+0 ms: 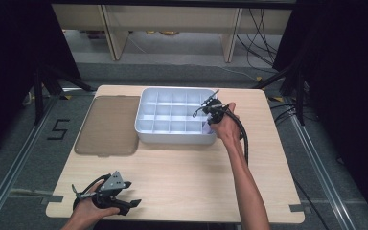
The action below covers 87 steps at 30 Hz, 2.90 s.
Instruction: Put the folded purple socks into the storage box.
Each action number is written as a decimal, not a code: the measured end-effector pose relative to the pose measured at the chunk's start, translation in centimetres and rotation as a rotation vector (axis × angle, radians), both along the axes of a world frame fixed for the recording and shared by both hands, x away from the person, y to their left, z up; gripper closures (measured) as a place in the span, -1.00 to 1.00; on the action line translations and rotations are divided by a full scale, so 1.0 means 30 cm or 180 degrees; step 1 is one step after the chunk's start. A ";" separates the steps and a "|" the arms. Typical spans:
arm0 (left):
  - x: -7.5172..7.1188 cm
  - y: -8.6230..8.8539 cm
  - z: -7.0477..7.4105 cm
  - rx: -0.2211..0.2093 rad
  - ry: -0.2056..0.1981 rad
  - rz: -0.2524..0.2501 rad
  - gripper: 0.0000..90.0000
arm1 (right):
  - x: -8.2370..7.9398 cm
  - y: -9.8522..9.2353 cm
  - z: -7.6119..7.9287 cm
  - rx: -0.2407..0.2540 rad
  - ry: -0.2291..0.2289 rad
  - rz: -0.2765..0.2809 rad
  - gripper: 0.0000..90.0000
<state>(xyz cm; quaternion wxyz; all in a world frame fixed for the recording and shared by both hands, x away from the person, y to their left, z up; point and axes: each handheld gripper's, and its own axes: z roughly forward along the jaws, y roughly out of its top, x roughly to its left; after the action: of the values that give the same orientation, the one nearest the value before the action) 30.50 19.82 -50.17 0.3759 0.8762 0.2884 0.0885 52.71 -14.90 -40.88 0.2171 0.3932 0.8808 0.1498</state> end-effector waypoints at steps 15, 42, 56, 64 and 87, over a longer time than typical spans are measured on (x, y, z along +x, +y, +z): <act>-0.001 -0.007 -0.007 0.0004 0.0021 -0.0016 -0.41 | 0.003 -0.011 -0.075 0.0154 0.0159 -0.0011 0.47; -0.006 -0.009 -0.008 0.0043 0.0058 -0.0083 -0.42 | 0.062 -0.008 -0.126 0.0271 0.0455 -0.0033 0.92; -0.007 -0.012 -0.009 -0.0038 0.0086 -0.0015 -0.42 | 0.050 -0.018 -0.099 0.0432 0.0359 -0.0029 0.72; -0.005 -0.011 -0.006 0.0037 0.0037 -0.0060 -0.42 | 0.024 -0.053 -0.026 0.0564 0.0124 -0.0041 0.51; -0.002 -0.011 -0.008 -0.0024 0.0069 -0.0013 -0.42 | -0.075 -0.070 0.046 0.0905 -0.0169 0.0066 0.32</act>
<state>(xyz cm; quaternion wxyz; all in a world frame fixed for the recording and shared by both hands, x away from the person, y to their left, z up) 30.43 19.50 -50.42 0.3762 0.8763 0.2909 0.0771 50.47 -17.00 -39.50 0.1809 0.4067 0.8487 0.2857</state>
